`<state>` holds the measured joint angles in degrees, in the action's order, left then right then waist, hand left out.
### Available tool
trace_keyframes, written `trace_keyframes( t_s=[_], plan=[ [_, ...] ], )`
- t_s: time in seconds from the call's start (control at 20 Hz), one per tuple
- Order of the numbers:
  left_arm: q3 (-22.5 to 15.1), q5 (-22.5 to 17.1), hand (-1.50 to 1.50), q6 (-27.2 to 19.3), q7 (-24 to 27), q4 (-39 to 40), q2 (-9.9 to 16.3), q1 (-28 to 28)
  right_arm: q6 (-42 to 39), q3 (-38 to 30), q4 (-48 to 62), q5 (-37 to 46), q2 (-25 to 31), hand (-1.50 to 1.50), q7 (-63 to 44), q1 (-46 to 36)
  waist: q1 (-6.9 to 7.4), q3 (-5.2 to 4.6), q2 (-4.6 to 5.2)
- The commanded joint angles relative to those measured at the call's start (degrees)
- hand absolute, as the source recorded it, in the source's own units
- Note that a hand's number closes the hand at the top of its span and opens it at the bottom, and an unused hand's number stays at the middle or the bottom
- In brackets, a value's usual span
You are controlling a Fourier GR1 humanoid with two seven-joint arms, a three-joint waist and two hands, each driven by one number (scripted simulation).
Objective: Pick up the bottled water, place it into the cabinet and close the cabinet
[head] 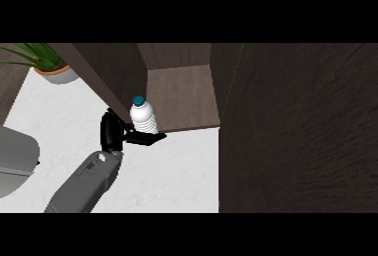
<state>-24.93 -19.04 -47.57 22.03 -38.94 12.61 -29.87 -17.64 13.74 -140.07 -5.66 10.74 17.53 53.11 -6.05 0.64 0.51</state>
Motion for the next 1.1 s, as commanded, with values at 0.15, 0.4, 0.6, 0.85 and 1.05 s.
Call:
trace_keyframes(
  t_s=[0.15,0.4,0.6,0.85,1.05],
  plan=[
    [2.5,-2.8,-1.50,5.8,-1.9,-3.3,-3.4,-14.7,-0.8,0.7,-1.3,-1.9,0.4,-1.50,-1.1,0.1,-2.53,-0.91,0.85],
    [3.2,-5.1,-1.50,10.5,2.0,-8.5,-3.3,-12.7,-0.9,0.2,-1.0,-1.7,0.6,-1.50,-1.4,0.2,-1.70,-0.96,0.28],
    [3.0,-6.5,-1.50,13.4,2.7,-10.3,-3.9,-12.0,-1.5,1.5,-1.0,-1.5,0.6,-1.50,-1.3,0.1,-0.96,-0.87,-0.22],
    [3.3,-7.4,-1.50,14.2,3.8,-10.0,-5.1,-11.1,-1.0,1.7,-0.8,-1.8,-0.1,-1.50,-1.4,0.2,0.13,-0.82,-0.34],
    [3.0,-7.6,-1.50,14.7,5.5,-11.2,-6.4,-10.2,-0.3,1.4,-2.3,-2.0,-0.4,-1.50,-2.2,0.5,1.05,-0.81,-0.70]
  ],
)
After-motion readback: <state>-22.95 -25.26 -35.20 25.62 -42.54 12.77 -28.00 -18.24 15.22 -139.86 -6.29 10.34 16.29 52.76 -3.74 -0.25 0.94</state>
